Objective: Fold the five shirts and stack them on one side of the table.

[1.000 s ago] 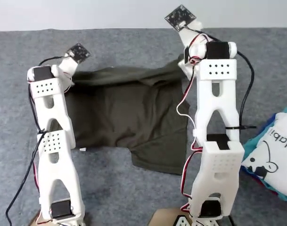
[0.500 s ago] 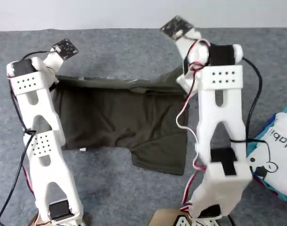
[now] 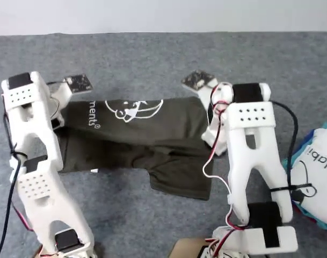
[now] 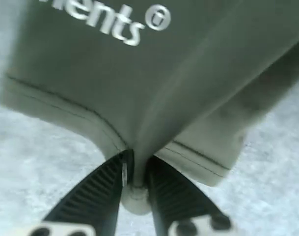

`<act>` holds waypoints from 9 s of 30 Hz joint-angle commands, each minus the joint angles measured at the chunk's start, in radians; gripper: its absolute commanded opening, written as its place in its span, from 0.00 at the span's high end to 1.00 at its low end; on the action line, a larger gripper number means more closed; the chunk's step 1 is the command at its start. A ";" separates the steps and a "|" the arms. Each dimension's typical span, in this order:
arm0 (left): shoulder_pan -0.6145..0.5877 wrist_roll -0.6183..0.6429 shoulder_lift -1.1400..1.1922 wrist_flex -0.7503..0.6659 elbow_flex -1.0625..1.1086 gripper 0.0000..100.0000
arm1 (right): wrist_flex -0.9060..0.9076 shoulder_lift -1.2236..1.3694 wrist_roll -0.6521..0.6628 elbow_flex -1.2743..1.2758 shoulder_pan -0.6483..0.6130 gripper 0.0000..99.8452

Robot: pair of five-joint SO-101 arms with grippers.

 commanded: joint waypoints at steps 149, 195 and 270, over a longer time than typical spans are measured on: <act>1.221 0.848 -0.081 -0.245 0.438 0.84 | 0.036 -0.498 0.150 0.058 1.207 0.77; 0.942 0.743 -0.008 -0.129 0.018 1.00 | 0.036 -0.575 0.152 0.098 1.202 0.77; 0.778 0.666 -0.006 -0.196 0.206 1.00 | 0.038 -0.650 0.150 0.150 1.098 0.77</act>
